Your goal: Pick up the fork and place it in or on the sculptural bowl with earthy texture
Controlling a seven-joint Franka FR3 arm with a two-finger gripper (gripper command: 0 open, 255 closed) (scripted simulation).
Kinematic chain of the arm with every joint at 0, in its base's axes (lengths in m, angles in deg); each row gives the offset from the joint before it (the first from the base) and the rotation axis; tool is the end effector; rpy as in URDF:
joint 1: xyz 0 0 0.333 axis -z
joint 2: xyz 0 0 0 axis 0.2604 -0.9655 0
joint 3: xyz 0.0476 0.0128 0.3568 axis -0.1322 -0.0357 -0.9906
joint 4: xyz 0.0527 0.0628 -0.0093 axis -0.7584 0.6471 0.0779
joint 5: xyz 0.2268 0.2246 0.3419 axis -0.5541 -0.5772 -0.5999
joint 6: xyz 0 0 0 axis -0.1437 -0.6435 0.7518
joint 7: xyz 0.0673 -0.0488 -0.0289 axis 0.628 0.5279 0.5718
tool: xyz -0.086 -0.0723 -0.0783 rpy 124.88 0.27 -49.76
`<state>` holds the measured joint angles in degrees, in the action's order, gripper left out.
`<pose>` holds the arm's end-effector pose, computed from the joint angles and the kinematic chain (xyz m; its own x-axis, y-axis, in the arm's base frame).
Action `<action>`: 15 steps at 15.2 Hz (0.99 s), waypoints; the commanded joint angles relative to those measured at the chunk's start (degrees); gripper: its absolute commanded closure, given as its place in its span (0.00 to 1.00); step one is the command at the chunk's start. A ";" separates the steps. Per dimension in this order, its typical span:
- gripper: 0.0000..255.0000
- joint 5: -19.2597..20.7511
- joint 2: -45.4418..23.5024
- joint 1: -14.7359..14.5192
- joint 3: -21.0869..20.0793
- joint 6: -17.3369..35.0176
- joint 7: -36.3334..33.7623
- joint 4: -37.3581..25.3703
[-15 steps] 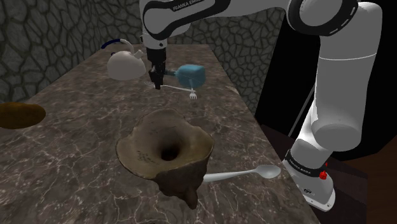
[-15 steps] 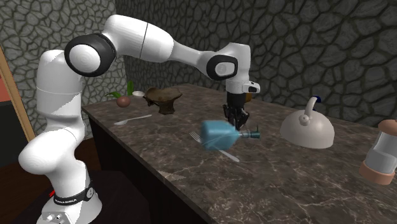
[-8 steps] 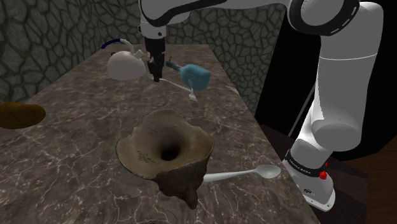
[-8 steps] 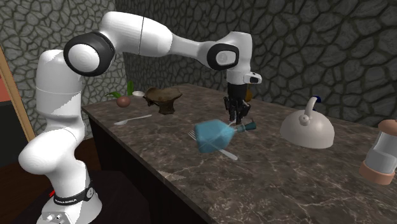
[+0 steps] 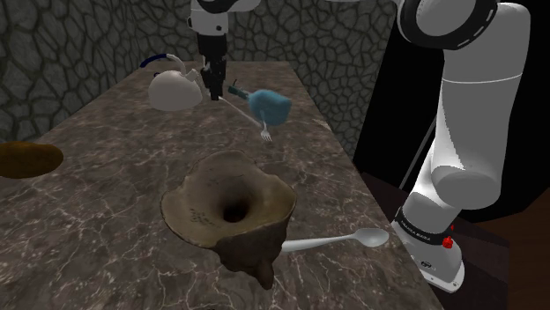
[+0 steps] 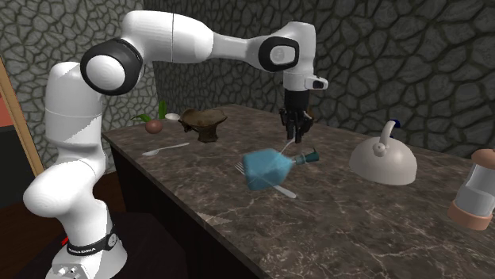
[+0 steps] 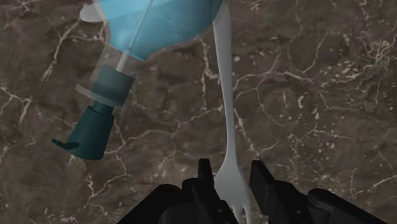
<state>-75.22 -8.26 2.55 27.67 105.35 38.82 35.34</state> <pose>0.7002 0.2366 0.5414 0.8199 0.5709 0.0432 0.5719 -0.8201 -0.0165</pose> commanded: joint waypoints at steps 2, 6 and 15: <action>1.00 0.02 -0.24 0.00 0.01 -2.49 0.04 -2.71; 1.00 0.11 -0.94 -0.11 -0.01 -5.91 -0.05 -6.84; 1.00 0.50 -4.03 -0.58 -0.07 -14.52 -0.33 -18.52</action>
<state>-74.76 -11.96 2.03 27.61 91.88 38.50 18.17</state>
